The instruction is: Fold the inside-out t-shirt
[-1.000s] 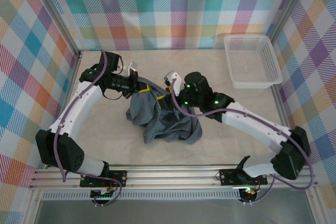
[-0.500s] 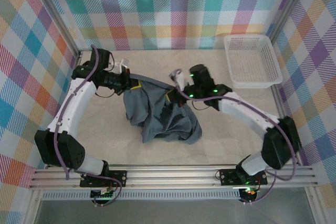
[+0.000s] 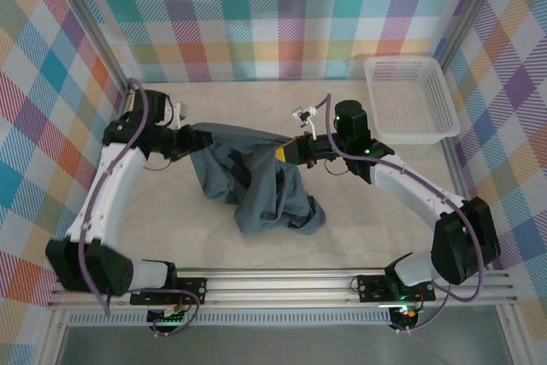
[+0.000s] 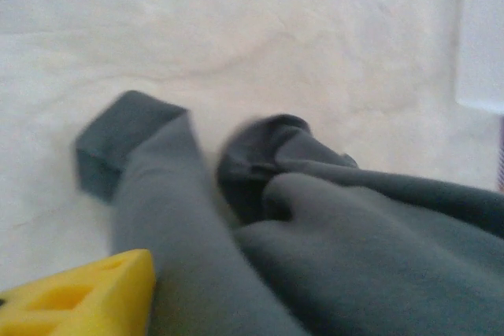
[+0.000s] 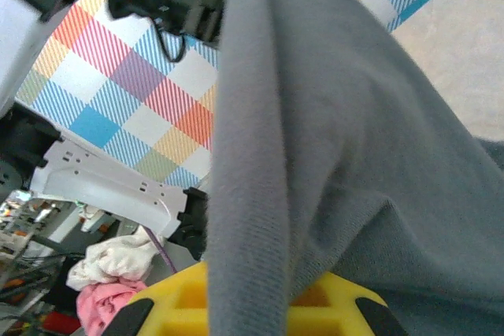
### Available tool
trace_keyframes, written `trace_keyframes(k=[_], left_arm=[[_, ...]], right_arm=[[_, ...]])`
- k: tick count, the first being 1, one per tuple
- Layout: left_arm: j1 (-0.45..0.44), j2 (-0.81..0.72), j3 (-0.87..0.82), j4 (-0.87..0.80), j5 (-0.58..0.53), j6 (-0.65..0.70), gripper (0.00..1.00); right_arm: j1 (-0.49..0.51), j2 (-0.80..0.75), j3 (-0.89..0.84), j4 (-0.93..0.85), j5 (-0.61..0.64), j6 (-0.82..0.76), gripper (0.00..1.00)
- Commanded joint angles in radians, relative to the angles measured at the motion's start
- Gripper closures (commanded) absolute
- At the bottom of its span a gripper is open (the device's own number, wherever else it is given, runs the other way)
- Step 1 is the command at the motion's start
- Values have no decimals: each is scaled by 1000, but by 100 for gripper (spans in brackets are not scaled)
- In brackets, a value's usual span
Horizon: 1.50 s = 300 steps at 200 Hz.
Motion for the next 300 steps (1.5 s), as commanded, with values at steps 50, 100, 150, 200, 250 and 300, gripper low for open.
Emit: trace_keyframes(k=[50, 100, 150, 200, 250, 300], left_arm=[[-46, -149, -83, -45, -140, -23, 25], [-47, -106, -121, 107, 169, -83, 100], [-43, -32, -45, 77, 153, -49, 100], [-48, 246, 290, -242, 211, 307, 12], [-348, 51, -3, -116, 179, 870, 7], [-402, -48, -81, 36, 113, 847, 7]], right_arm=[[-24, 46, 72, -22, -48, 23, 97], [-74, 57, 74, -344, 326, -75, 80], [-85, 0, 15, -302, 302, -61, 100], [-205, -18, 88, -539, 707, 130, 100], [-418, 155, 167, -668, 660, 189, 100], [-400, 175, 220, -599, 348, 185, 100]])
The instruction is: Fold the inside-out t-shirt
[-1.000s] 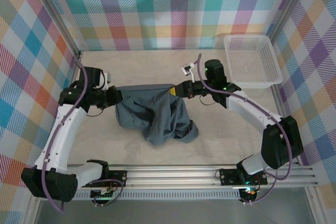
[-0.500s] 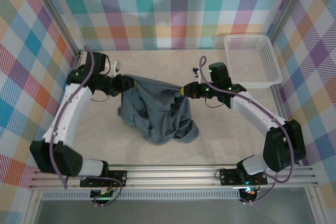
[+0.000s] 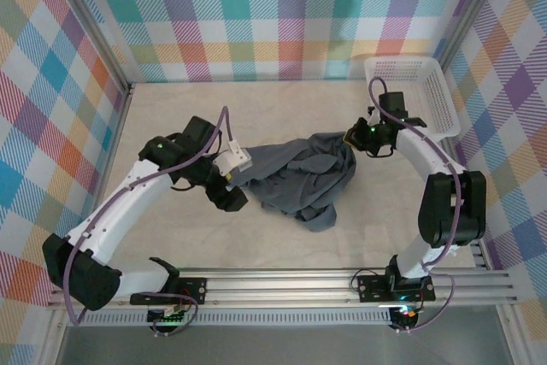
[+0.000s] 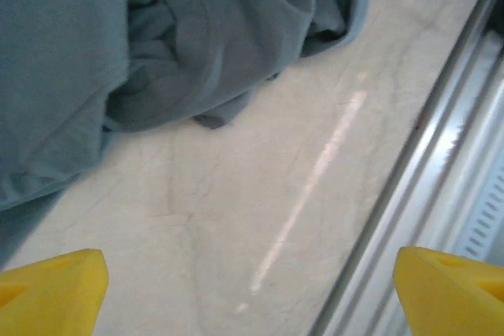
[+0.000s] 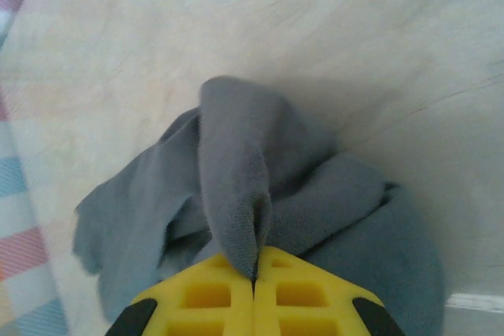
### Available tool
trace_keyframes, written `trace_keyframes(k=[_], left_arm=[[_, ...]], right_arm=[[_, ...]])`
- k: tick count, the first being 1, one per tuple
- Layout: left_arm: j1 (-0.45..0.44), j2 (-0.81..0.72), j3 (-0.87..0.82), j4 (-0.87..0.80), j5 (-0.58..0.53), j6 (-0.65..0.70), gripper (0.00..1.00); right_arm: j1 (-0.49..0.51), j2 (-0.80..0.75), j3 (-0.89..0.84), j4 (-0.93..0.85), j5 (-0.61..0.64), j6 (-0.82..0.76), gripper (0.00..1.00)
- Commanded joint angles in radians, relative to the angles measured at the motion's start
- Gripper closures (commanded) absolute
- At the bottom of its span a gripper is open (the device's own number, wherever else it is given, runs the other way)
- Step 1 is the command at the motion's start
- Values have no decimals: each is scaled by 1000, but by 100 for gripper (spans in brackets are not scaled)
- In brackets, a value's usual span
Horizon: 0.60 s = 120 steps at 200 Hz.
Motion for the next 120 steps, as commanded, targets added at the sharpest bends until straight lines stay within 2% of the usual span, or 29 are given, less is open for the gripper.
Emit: trace_keyframes(k=[1, 9, 19, 27, 34, 64, 85, 102, 111, 120], left_arm=[[1, -34, 13, 157, 65, -8, 7], [1, -33, 9, 272, 173, -126, 7], [-6, -23, -34, 499, 282, -371, 4], [-29, -3, -70, 672, 282, -562, 2], [-64, 23, -79, 750, 238, -645, 1], [-198, 177, -27, 772, 4, -629, 1], [-211, 268, -48, 932, -56, -686, 0], [-212, 338, -50, 1001, -149, -702, 0], [-210, 368, -44, 1015, -204, -706, 3], [-204, 394, -38, 1035, -209, -715, 9]], right_arm=[[24, -34, 45, 35, -223, 21, 100], [46, -49, 45, 52, -265, 20, 100], [77, -71, 44, 72, -295, 23, 100], [99, -93, 40, 85, -308, 30, 100], [114, -110, 35, 95, -307, 50, 100], [134, -211, -10, 180, -302, 177, 100], [146, -251, 0, 184, -307, 200, 100], [154, -262, 28, 147, -310, 185, 100], [157, -265, 40, 134, -312, 179, 100], [160, -269, 43, 132, -314, 177, 100]])
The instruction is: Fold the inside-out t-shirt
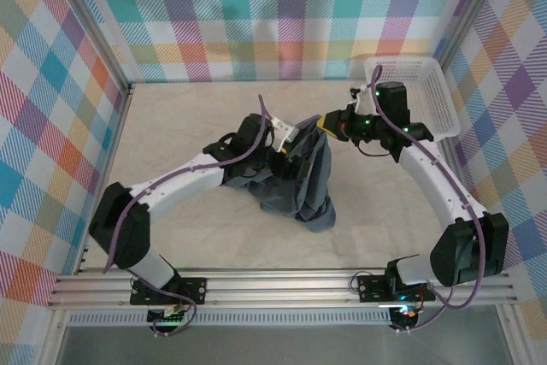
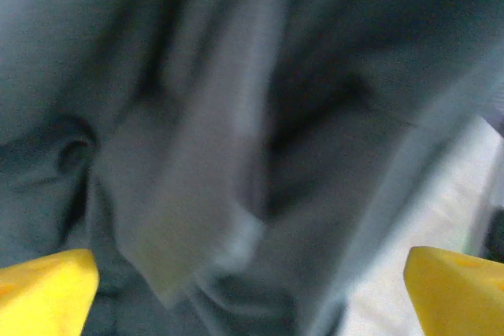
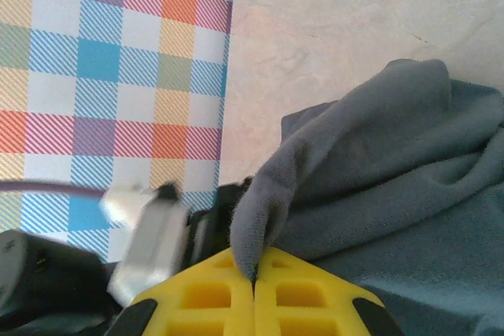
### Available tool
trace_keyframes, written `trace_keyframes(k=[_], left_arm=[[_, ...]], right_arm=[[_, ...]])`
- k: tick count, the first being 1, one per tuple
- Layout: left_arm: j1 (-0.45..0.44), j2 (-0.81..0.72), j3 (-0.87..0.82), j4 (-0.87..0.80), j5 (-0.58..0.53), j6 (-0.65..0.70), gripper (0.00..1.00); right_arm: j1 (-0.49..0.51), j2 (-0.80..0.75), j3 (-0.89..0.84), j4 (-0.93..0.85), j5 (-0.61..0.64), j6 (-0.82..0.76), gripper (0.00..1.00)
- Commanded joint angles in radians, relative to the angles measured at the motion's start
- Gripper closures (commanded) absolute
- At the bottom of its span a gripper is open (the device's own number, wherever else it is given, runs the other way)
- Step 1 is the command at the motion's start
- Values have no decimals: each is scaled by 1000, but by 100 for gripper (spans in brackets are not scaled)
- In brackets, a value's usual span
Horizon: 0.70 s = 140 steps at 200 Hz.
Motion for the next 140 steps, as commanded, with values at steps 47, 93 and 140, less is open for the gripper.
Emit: trace_keyframes(k=[47, 93, 140], left_arm=[[17, 98, 57, 159, -55, -94, 53], [81, 1, 59, 83, 132, -189, 100], [108, -278, 97, -261, 210, -168, 100]], right_arm=[[26, -18, 13, 37, -98, 38, 100], [-6, -2, 14, -30, -11, 6, 100], [-115, 205, 2, -200, 245, -256, 100]])
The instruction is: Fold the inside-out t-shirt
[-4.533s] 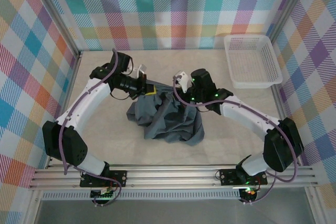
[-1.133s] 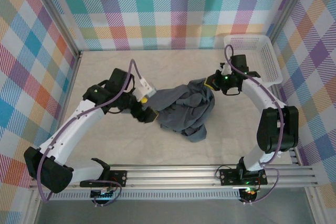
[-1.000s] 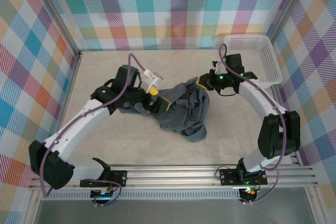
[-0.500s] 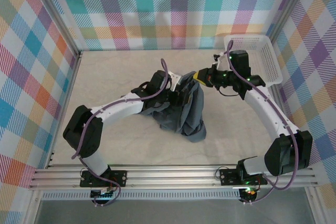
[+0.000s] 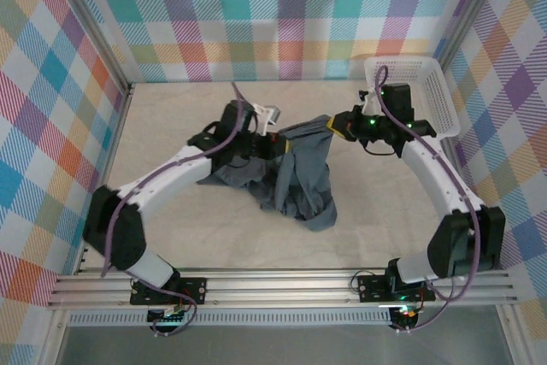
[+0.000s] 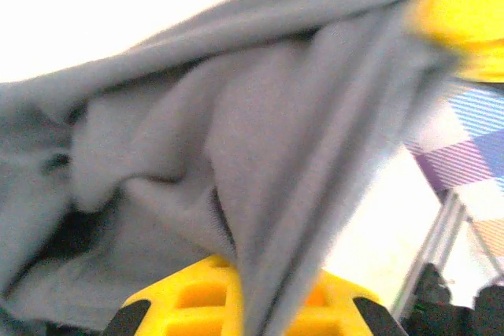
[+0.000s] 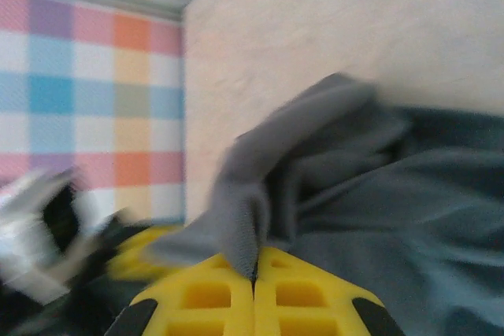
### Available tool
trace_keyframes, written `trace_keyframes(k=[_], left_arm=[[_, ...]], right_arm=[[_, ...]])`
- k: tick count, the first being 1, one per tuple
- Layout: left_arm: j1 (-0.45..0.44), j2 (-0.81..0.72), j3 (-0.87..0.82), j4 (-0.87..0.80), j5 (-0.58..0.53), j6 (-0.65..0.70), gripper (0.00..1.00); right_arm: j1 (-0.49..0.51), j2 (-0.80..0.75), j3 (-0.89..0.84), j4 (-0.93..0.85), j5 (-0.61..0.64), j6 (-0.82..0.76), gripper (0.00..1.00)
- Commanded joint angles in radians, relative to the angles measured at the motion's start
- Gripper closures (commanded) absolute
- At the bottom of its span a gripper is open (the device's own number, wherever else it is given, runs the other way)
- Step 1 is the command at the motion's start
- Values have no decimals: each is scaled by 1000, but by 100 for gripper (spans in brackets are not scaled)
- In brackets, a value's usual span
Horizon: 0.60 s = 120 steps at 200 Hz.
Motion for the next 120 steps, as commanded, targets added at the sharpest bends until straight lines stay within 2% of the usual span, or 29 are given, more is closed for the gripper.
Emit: trace_keyframes(k=[1, 23, 35, 42, 56, 75, 88, 102, 120], left_arm=[[0, -186, 48, -174, 68, 7, 100], [3, -260, 18, -186, 76, -7, 100], [4, -273, 14, -196, 68, -5, 100], [7, -273, 14, -199, 60, -5, 100], [9, -262, 15, -199, 60, 0, 100], [9, -223, 26, -196, 67, -6, 100], [9, -194, 33, -188, 80, -15, 100], [9, -175, 36, -174, 86, -19, 100], [9, -156, 41, -168, 90, -19, 100]], right_arm=[[-26, 133, 0, -113, 159, -178, 100], [-24, 170, -4, -89, 136, -201, 97], [-23, 146, -17, -91, 168, -216, 93], [-20, 122, -28, -100, 199, -231, 85], [-19, 50, -46, -134, 250, -253, 62], [-4, -91, -88, -139, 225, -242, 48], [36, -197, -142, -92, 189, -147, 44], [112, -277, -212, 25, 132, 65, 43], [283, -290, -261, 215, 125, 312, 38]])
